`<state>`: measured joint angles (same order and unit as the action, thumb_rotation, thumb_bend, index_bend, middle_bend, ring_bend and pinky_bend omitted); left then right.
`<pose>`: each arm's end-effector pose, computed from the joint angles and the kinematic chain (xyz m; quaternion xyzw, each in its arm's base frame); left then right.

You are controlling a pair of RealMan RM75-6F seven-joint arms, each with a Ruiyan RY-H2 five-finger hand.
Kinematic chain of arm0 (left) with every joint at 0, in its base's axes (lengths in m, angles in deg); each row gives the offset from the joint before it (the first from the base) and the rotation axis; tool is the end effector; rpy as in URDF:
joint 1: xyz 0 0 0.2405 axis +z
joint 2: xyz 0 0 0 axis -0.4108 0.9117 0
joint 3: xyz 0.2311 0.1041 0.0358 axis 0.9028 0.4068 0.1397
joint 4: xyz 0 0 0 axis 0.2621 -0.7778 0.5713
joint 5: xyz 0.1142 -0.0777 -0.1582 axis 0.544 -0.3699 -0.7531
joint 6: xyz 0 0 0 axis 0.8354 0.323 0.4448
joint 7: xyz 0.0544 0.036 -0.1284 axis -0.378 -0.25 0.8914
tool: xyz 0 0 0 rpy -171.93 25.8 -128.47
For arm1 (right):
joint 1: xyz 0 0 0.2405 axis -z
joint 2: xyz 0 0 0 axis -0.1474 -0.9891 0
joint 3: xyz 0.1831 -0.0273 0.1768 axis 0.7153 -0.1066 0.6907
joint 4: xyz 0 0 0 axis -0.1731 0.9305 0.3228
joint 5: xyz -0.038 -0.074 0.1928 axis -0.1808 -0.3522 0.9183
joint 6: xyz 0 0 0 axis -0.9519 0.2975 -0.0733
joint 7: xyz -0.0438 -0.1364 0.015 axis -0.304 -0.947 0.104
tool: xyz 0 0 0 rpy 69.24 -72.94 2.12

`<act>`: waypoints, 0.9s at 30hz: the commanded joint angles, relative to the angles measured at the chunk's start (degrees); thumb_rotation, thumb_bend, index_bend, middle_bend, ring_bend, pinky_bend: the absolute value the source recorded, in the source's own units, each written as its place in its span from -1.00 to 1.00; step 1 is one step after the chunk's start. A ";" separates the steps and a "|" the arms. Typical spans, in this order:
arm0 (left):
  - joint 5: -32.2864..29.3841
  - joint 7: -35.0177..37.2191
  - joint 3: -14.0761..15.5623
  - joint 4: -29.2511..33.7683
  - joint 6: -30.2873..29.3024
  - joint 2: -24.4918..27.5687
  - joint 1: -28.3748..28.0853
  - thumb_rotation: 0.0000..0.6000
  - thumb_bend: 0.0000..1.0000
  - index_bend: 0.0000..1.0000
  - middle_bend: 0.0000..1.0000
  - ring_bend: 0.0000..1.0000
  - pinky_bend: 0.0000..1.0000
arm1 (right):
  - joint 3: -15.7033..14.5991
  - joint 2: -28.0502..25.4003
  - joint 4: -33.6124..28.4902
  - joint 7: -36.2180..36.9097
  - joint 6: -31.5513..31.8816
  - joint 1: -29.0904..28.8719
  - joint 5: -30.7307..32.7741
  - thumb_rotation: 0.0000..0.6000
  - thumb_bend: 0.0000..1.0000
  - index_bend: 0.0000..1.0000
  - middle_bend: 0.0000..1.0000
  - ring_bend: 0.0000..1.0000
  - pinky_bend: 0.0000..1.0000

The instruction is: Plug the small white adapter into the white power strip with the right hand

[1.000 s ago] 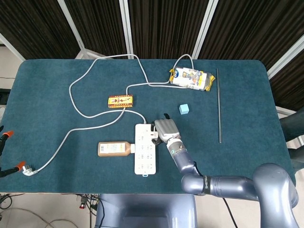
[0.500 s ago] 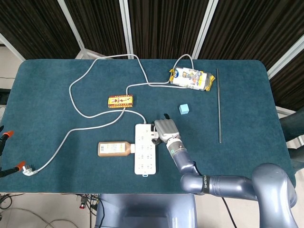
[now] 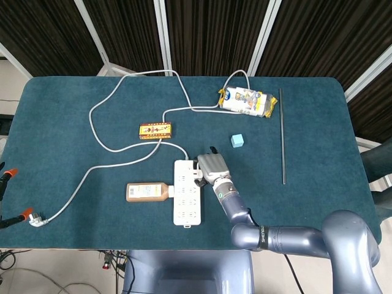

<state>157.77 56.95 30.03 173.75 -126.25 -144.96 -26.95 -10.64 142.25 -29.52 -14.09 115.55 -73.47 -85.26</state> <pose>-0.3084 0.1757 0.1742 -0.5492 -0.3848 -0.3762 0.6394 -0.0435 -0.3699 -0.0625 0.7126 -0.5016 0.3092 0.3807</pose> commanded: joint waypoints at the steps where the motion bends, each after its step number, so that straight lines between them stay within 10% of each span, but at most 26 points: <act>1: -0.05 -0.01 -0.01 -0.01 0.05 0.00 -0.02 1.00 -0.82 -0.63 -1.00 -1.00 -1.00 | 0.05 0.16 0.12 -0.14 -0.03 -0.17 0.02 1.00 0.21 0.51 0.13 -0.33 -1.00; 27: -0.06 0.13 -0.05 -0.03 -0.02 0.04 0.00 1.00 -0.82 -0.63 -1.00 -1.00 -1.00 | -0.01 1.09 1.14 -1.05 -0.25 -0.77 0.61 1.00 0.22 0.52 0.13 -0.33 -1.00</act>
<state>157.71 57.08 29.97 173.73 -126.27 -144.92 -26.95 -10.64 143.32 -28.40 -15.12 115.30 -74.21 -84.64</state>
